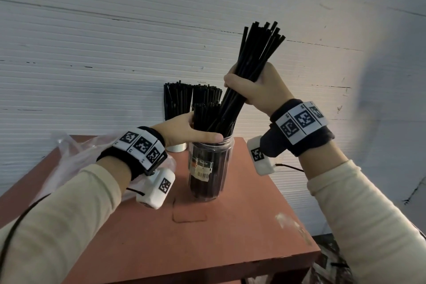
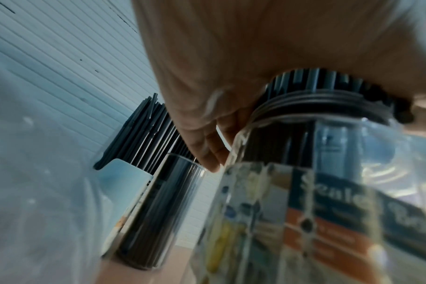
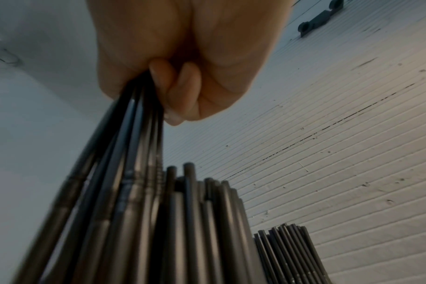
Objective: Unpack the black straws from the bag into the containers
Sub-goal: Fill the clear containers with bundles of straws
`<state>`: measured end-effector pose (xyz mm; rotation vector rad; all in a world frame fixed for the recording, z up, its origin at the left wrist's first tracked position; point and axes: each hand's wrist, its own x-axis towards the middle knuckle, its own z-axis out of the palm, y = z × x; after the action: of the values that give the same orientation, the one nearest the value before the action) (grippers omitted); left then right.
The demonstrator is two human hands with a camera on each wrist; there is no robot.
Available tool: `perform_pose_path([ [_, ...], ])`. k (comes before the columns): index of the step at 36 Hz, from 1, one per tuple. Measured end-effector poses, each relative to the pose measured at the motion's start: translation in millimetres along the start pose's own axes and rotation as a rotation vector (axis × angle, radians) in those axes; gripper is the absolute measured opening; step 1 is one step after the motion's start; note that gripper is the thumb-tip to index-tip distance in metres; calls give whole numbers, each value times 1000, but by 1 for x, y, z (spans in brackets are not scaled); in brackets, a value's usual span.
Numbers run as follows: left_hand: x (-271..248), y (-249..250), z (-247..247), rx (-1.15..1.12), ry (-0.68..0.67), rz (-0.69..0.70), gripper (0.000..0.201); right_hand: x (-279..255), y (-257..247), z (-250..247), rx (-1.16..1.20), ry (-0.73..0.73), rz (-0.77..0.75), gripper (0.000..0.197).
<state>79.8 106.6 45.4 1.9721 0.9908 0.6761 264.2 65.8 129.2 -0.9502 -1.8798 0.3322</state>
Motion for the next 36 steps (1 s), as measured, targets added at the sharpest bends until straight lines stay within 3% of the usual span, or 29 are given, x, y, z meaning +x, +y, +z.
perform_pose_path([
  [5, 7, -1, 6, -12, 74, 9, 64, 1, 1, 0, -8, 13, -6, 35],
  [10, 8, -6, 10, -16, 185, 22, 74, 5, 6, -1, -24, 9, 32, 38],
  [17, 8, -4, 10, -52, 142, 17, 78, 6, 7, 0, -59, -3, 5, 40],
  [21, 5, -4, 14, -42, 98, -13, 95, 6, 8, 0, -73, 1, -11, 39],
  [25, -1, -4, 17, -3, 101, -23, 88, 6, 10, 3, -81, 16, -19, 39],
  [29, -5, -4, 18, -141, 57, 7, 61, 5, 13, 2, -65, 29, -1, 40],
  [36, 2, -14, 18, -266, 103, -24, 54, 4, 21, 3, -44, 36, 17, 41],
])
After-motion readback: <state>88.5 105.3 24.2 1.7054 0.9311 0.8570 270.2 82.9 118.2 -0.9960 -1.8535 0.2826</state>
